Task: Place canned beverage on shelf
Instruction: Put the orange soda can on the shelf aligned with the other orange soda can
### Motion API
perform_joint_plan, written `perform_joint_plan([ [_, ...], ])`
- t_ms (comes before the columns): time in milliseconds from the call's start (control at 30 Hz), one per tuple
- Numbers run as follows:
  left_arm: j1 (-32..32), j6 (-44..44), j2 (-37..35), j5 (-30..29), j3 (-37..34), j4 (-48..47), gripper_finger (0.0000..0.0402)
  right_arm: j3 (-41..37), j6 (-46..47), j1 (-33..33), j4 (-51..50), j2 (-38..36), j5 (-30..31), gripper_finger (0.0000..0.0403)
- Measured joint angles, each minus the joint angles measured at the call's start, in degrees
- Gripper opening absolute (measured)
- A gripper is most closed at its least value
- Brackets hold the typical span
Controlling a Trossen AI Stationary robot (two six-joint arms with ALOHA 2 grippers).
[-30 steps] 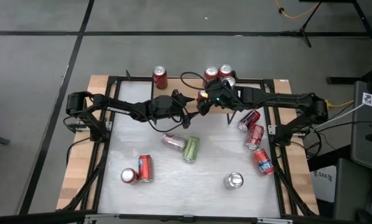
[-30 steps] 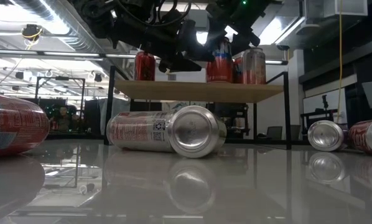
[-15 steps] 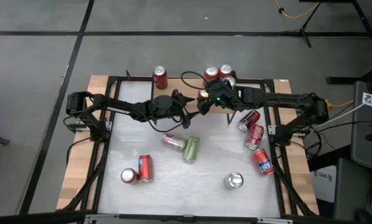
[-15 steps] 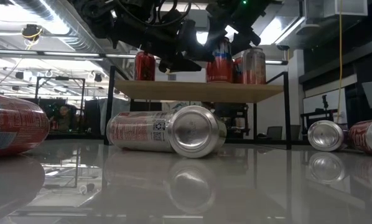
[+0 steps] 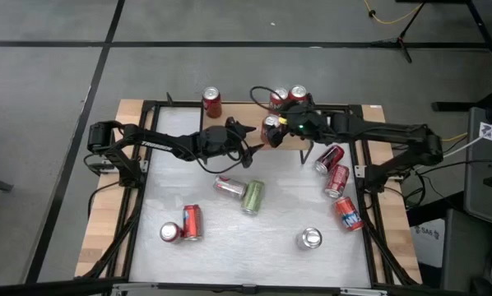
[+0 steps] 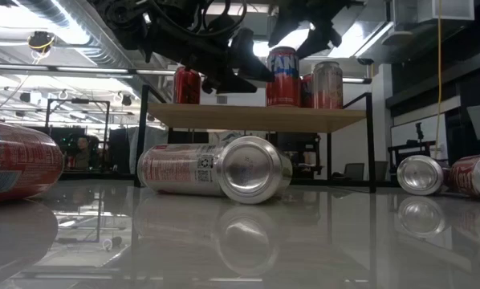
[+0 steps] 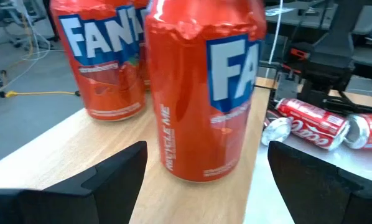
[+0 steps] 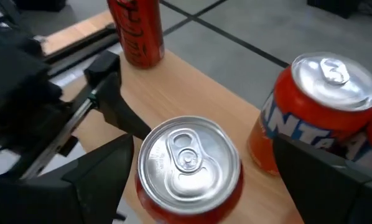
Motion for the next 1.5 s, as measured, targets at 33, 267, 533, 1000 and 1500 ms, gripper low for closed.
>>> perform_joint_plan([
  [33,0.0,-0.1,0.0,-0.02,0.0,0.0,0.0325,0.0,-0.41,0.02,0.0,-0.66,-0.25,0.0372],
  [267,0.0,-1.53,0.02,-4.56,0.0,-0.03,0.03,0.0,-1.62,0.04,-0.02,-5.17,-4.31,0.0372],
  [533,1.07,-1.63,0.02,-5.48,0.0,0.75,0.0261,0.0,-1.92,0.04,-0.01,-6.44,-7.07,0.0372],
  [1000,2.45,-3.11,0.62,-5.34,-0.02,8.53,0.0245,0.0,-1.94,0.04,0.02,-6.22,-7.14,0.0372],
  [1500,2.76,-4.09,0.25,-5.36,-0.02,7.0,0.0245,0.0,-2.58,0.04,-0.01,-6.2,-7.18,0.0372],
])
